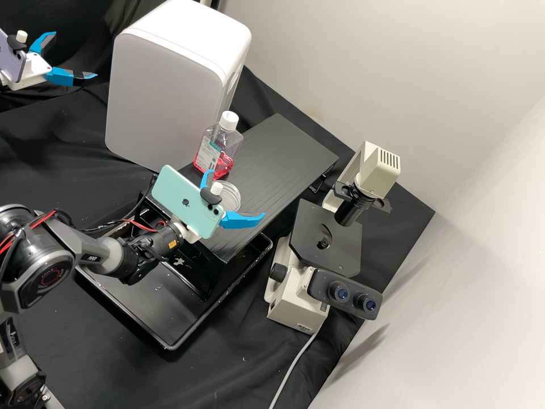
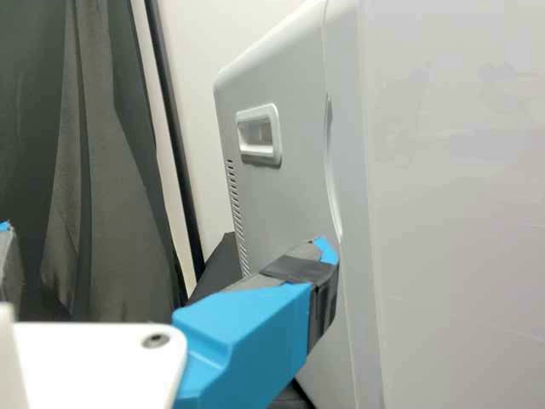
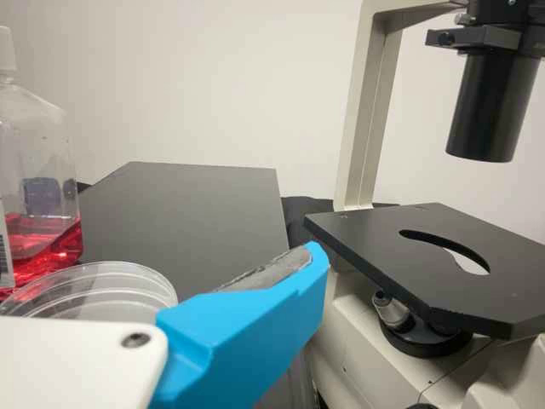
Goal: Remove the lid from the petri dish
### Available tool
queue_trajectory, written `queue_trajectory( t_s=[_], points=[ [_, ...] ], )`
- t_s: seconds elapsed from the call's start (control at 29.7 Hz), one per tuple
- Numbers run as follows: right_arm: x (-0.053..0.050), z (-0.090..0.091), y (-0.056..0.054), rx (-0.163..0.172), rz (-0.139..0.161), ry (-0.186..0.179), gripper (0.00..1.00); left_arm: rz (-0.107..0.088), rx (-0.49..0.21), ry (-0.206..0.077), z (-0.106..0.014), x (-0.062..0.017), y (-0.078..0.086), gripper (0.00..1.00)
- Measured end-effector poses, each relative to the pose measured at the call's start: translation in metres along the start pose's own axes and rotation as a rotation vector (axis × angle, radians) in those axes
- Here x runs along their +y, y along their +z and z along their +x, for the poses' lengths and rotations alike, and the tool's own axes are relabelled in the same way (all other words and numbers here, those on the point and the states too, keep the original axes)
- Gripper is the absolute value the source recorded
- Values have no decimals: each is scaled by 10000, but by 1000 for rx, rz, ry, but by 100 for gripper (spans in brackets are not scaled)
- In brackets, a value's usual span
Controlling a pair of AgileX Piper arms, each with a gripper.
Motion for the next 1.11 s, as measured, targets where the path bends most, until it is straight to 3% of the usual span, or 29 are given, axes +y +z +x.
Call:
queue_trajectory(
  t_s=[0.4, 0.64, 0.77, 0.94, 1.11],
  points=[
    [0, 0, 0, 0, 0, 0, 100, -4, 1, 0, 0, -1, 6, 100],
    [0, 0, 0, 0, 0, 0, 100, -55, 2, -2, -7, -25, 159, 100],
    [0, 0, 0, 0, 0, 0, 100, -65, -31, -14, -35, -62, 365, 100],
    [0, 0, 0, 0, 0, 0, 100, -23, -127, -22, -127, -189, 656, 100],
    [0, 0, 0, 0, 0, 0, 100, 27, -235, -83, -274, -438, 801, 100]
  ],
)
